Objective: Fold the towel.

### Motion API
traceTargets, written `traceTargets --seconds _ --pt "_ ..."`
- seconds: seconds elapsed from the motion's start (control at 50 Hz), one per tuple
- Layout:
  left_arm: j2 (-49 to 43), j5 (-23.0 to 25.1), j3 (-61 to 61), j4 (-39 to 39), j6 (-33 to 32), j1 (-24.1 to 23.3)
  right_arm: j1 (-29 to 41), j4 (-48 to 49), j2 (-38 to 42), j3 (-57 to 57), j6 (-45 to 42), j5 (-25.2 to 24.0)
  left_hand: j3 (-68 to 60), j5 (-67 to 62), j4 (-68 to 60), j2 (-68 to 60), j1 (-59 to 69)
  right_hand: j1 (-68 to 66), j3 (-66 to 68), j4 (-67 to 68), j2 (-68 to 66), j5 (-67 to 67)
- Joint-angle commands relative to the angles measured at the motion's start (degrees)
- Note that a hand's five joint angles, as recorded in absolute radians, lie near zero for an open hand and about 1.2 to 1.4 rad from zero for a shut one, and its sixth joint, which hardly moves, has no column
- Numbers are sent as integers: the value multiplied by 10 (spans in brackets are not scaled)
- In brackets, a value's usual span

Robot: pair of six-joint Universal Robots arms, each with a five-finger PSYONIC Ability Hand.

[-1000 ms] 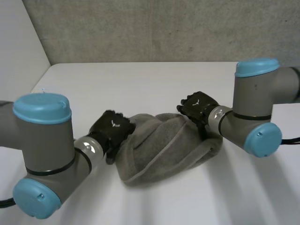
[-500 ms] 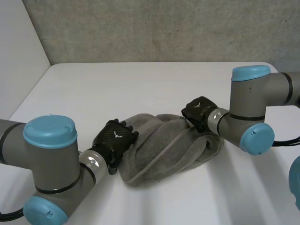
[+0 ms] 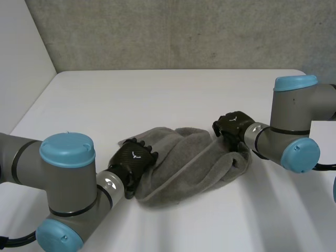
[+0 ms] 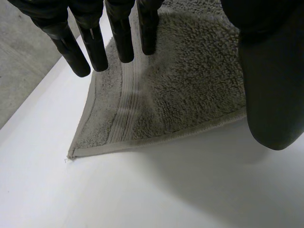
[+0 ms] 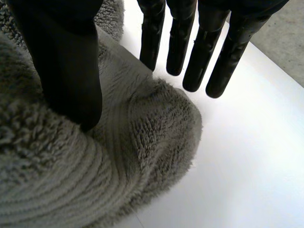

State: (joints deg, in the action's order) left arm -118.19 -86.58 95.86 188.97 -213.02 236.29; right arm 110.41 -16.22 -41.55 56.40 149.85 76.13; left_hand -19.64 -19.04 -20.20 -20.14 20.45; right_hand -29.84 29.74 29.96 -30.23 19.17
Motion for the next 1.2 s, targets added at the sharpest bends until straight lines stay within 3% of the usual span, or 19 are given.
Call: traceTargets --seconds 0.02,0.1,0.14,0.2,0.24,0.3,0.44,0.54,0.64,0.88,0.94,0.98,1.0,1.04,1.06,1.12,1.2 --pt "2 0 -3 6 2 -9 7 9 2 1 22 -12 9 103 14 14 -17 21 -20 -22 25 -14" --pt "1 0 -3 11 7 -11 7 10 2 4 32 -25 -2 92 4 3 -7 -33 34 32 -29 40" --pt "-1 0 -3 13 14 -11 7 10 2 6 34 -40 -10 84 -4 -5 2 -145 146 144 -141 152" --pt "-3 0 -4 13 16 -11 6 10 2 6 34 -45 -10 84 -4 -5 2 -204 205 203 -201 211" --pt "-5 1 -3 13 17 -12 4 9 2 6 34 -50 -10 84 -4 -5 2 -392 393 391 -388 399" --pt "-5 1 -4 13 17 -14 1 9 0 6 35 -51 -10 84 -4 -5 2 -501 502 500 -497 508" --pt "2 1 -4 12 17 -14 -12 10 -14 -1 75 -54 -10 84 -4 -5 2 -502 503 500 -498 508" --pt "10 2 -3 11 17 -14 -67 52 -69 9 201 -41 -8 86 -3 -3 0 -502 503 500 -498 508" --pt "9 3 -3 11 17 -15 -104 87 -82 42 269 -32 -8 86 -3 -3 0 -502 503 500 -498 508" --pt "-6 3 -29 18 22 -27 -126 90 -85 107 273 -35 -12 82 -6 -7 4 -502 503 500 -498 508" --pt "-13 2 -41 17 35 -28 -129 90 -88 118 274 -35 -74 20 -68 -69 66 -502 503 500 -498 508" --pt "-19 1 -53 18 54 -28 -133 91 -93 124 273 -35 -221 -127 -216 -216 213 -502 503 500 -498 508" --pt "-19 1 -53 18 54 -28 -133 91 -93 124 273 -35 -222 -128 -216 -217 214 -502 503 500 -498 508" --pt "-26 -1 -69 17 75 -27 -138 91 -100 125 273 -35 -416 -322 -411 -411 408 -502 503 500 -498 508" --pt "-26 -1 -69 17 75 -27 -138 91 -100 125 273 -35 -417 -323 -412 -412 409 -502 503 500 -498 508" --pt "-30 -1 -82 17 91 -25 -142 92 -114 125 273 -35 -603 -509 -597 -598 595 -502 503 500 -498 508" --pt "-32 -2 -115 17 96 -19 -138 95 -141 115 270 -36 -604 -510 -598 -599 595 -502 503 500 -498 508"
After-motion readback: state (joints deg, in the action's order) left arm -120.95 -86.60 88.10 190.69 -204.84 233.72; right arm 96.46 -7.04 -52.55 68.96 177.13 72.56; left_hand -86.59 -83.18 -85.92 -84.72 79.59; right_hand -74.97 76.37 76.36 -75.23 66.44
